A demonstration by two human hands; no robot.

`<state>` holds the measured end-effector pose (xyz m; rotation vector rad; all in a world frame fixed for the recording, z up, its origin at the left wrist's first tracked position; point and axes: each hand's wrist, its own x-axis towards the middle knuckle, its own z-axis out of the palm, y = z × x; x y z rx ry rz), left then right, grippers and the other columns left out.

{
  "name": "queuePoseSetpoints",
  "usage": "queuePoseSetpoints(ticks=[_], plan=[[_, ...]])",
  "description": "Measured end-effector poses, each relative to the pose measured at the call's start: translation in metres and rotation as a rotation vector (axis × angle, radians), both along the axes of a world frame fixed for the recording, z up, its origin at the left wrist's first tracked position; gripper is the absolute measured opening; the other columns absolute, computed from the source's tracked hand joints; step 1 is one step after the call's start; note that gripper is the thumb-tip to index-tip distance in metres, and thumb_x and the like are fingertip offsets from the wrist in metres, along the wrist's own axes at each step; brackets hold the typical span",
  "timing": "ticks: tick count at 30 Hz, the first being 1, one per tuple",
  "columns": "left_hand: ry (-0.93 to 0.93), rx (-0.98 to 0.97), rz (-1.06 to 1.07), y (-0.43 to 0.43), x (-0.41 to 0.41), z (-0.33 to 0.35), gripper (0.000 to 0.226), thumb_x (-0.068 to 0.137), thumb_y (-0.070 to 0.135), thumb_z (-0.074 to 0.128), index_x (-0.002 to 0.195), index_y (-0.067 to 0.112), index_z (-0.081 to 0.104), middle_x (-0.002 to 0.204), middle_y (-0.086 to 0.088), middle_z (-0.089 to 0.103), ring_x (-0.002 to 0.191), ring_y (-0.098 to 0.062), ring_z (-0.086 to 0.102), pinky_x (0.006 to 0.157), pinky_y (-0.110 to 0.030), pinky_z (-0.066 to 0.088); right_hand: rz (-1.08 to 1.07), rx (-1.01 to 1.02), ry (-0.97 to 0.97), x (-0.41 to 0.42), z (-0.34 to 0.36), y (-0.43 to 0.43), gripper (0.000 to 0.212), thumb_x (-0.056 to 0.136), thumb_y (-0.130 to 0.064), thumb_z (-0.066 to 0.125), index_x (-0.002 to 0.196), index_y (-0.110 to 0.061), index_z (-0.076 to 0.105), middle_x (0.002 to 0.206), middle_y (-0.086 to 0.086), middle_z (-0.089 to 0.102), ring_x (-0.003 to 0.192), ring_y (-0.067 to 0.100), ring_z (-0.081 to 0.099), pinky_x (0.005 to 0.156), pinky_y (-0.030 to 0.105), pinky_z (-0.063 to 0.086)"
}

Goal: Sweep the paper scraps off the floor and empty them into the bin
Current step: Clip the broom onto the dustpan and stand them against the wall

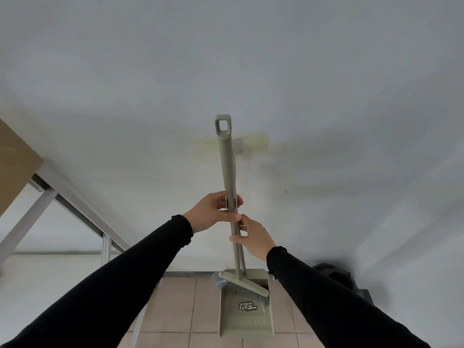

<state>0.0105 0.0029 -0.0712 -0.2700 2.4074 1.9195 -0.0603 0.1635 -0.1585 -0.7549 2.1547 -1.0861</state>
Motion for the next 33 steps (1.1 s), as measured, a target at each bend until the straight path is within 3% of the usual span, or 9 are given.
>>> queuePoseSetpoints(ticks=[5, 10, 14, 20, 25, 30, 33], plan=[[-0.023, -0.006, 0.007, -0.004, -0.013, -0.008, 0.037, 0.082, 0.004, 0.079, 0.116, 0.003, 0.065, 0.113, -0.005, 0.065, 0.099, -0.006, 0.065, 0.086, -0.021, 0.051, -0.003, 0.017, -0.019, -0.011, -0.007, -0.008, 0.046, 0.083, -0.030, 0.075, 0.123, -0.025, 0.053, 0.125, -0.006, 0.063, 0.119, 0.015, 0.060, 0.104, 0.035, 0.047], [-0.056, 0.020, 0.022, -0.007, -0.018, -0.017, 0.037, 0.080, 0.005, 0.080, 0.115, 0.008, 0.066, 0.114, -0.005, 0.065, 0.098, -0.004, 0.065, 0.089, -0.025, 0.052, 0.003, 0.035, -0.013, -0.021, -0.016, -0.015, 0.039, 0.081, -0.030, 0.075, 0.114, -0.026, 0.055, 0.119, -0.008, 0.066, 0.118, 0.014, 0.060, 0.102, 0.038, 0.048], [-0.066, 0.014, 0.031, -0.010, -0.021, -0.023, 0.036, 0.080, 0.004, 0.081, 0.113, 0.011, 0.067, 0.120, -0.009, 0.066, 0.104, -0.007, 0.065, 0.090, -0.026, 0.052, 0.019, 0.037, -0.002, -0.028, -0.019, -0.020, 0.043, 0.079, -0.032, 0.074, 0.117, -0.029, 0.054, 0.115, -0.009, 0.067, 0.114, 0.014, 0.062, 0.099, 0.039, 0.050], [-0.079, -0.005, 0.043, -0.014, -0.021, -0.026, 0.042, 0.079, 0.005, 0.081, 0.118, 0.005, 0.065, 0.122, -0.005, 0.067, 0.105, -0.006, 0.065, 0.093, -0.026, 0.052, 0.041, 0.052, 0.025, -0.033, -0.019, -0.024, 0.041, 0.081, -0.031, 0.074, 0.117, -0.026, 0.053, 0.115, -0.006, 0.068, 0.113, 0.016, 0.063, 0.097, 0.036, 0.051], [-0.079, -0.055, 0.043, -0.015, -0.019, -0.028, 0.045, 0.079, 0.005, 0.081, 0.120, 0.006, 0.063, 0.122, -0.018, 0.065, 0.101, -0.009, 0.067, 0.091, -0.021, 0.051, 0.053, 0.088, 0.041, -0.031, -0.018, -0.026, 0.047, 0.078, -0.037, 0.073, 0.118, -0.027, 0.051, 0.118, -0.004, 0.068, 0.113, 0.022, 0.064, 0.096, 0.041, 0.053], [-0.087, -0.083, 0.043, -0.015, -0.017, -0.028, 0.048, 0.077, 0.012, 0.084, 0.120, 0.018, 0.063, 0.124, 0.005, 0.066, 0.112, -0.011, 0.062, 0.106, -0.035, 0.045, 0.054, 0.111, 0.029, -0.030, -0.016, -0.023, 0.052, 0.080, -0.042, 0.071, 0.126, -0.027, 0.052, 0.125, -0.003, 0.065, 0.116, 0.020, 0.061, 0.098, 0.041, 0.051], [-0.085, -0.094, 0.048, -0.015, -0.015, -0.030, 0.047, 0.076, 0.017, 0.085, 0.118, 0.026, 0.065, 0.118, 0.014, 0.068, 0.116, -0.010, 0.061, 0.108, -0.038, 0.042, 0.056, 0.137, 0.032, -0.030, -0.013, -0.018, 0.055, 0.084, -0.044, 0.068, 0.134, -0.027, 0.050, 0.131, -0.005, 0.062, 0.118, 0.019, 0.060, 0.100, 0.039, 0.049]])
